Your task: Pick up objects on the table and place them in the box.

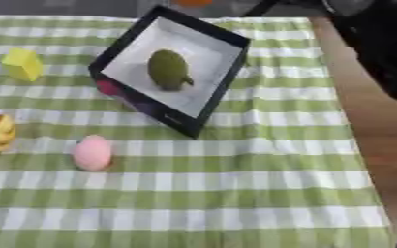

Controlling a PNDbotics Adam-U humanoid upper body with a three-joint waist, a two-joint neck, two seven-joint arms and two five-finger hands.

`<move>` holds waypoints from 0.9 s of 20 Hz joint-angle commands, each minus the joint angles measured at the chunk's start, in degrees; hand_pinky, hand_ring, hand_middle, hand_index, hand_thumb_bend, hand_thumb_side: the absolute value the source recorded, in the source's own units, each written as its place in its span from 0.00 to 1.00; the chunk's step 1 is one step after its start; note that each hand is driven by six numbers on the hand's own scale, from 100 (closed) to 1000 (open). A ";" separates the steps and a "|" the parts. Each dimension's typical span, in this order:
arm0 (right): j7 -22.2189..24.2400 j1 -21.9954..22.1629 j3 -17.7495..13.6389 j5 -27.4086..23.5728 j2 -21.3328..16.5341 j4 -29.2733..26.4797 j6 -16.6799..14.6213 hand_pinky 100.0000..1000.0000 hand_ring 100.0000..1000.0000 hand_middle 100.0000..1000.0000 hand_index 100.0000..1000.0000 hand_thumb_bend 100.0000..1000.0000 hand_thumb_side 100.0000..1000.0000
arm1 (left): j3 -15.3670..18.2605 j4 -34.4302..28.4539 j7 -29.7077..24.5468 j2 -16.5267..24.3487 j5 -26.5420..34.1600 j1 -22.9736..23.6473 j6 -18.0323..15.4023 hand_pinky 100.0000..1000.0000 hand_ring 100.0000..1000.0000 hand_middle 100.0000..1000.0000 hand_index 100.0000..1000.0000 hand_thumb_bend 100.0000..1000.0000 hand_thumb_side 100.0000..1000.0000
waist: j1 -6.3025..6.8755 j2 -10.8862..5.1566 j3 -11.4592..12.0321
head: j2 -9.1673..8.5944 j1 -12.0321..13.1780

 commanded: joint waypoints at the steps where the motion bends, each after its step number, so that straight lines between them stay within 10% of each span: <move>1: 1.32 -2.53 0.72 3.08 1.94 6.85 -3.39 0.79 0.65 0.49 0.48 0.18 0.00 | -0.15 -0.66 -0.36 1.49 0.01 -0.40 -0.12 0.99 0.63 0.69 0.78 0.19 0.78 | -0.53 -1.60 0.23 | -0.15 -0.52; 13: 2.79 -4.50 0.39 11.76 8.25 23.24 -13.54 0.81 0.69 0.55 0.54 0.22 0.00 | -0.32 -0.65 -0.54 1.57 0.17 -0.69 -0.11 0.99 0.63 0.69 0.78 0.19 0.78 | -0.50 -1.39 1.07 | -0.15 -1.15; 18: 3.26 -4.66 -0.24 13.65 9.03 25.20 -15.94 0.88 0.84 0.76 0.80 0.43 0.00 | -0.35 -0.61 -0.58 1.50 0.17 -0.67 -0.08 0.99 0.63 0.69 0.78 0.19 0.78 | -0.46 -1.38 1.00 | -0.15 -1.16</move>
